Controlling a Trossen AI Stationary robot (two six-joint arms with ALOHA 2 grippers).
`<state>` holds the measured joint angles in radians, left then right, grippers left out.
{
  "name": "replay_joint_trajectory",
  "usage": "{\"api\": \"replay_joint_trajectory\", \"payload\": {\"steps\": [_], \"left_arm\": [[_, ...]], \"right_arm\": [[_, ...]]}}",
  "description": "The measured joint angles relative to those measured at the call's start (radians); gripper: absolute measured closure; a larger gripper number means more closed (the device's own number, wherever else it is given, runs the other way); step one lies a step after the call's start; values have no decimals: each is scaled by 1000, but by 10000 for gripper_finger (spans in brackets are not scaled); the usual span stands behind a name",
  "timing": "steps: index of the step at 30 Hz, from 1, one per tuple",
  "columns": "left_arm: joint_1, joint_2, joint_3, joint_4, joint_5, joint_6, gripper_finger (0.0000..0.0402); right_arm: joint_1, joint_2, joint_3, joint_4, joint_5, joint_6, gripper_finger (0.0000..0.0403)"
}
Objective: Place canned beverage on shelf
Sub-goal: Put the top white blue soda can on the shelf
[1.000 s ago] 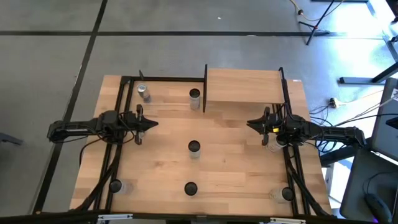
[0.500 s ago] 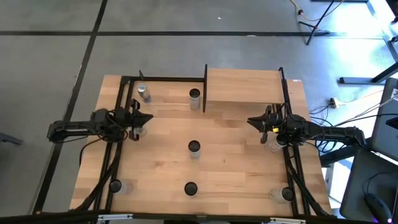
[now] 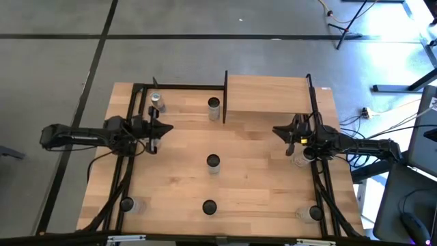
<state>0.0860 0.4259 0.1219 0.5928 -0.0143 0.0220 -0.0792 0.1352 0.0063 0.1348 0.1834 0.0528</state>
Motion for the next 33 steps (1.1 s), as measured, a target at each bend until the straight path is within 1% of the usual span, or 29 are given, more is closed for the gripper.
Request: {"api": "replay_joint_trajectory", "payload": {"steps": [4,7,9,11,12,14,17,20,23,27,30,33], "left_arm": [[0,149,84,-1,2,25,401],[0,228,122,1,0,31,401],[4,263,141,2,-39,68,401],[7,287,163,11,-106,54,401],[7,297,172,13,-122,38,398],[4,318,189,11,-122,36,384],[-10,363,216,10,-106,35,346],[-30,415,251,-12,-100,32,295],[-47,472,309,-82,-86,32,238],[-65,562,416,-194,-82,4,167],[-89,643,503,-270,-116,-12,131],[-126,722,593,-327,-109,-20,113]], "right_arm": [[0,0,0,52,-10,0,352],[0,0,0,84,-18,0,352],[0,0,0,91,-18,0,352],[0,0,0,86,-18,1,352],[0,0,0,88,-19,1,352],[0,0,0,100,-35,1,352],[0,0,0,113,-68,2,352],[0,0,0,135,-90,3,352],[0,0,0,151,-106,2,352],[0,0,0,163,-132,-5,352],[0,0,0,166,-132,-5,352],[0,0,0,205,-132,-5,352]]}}
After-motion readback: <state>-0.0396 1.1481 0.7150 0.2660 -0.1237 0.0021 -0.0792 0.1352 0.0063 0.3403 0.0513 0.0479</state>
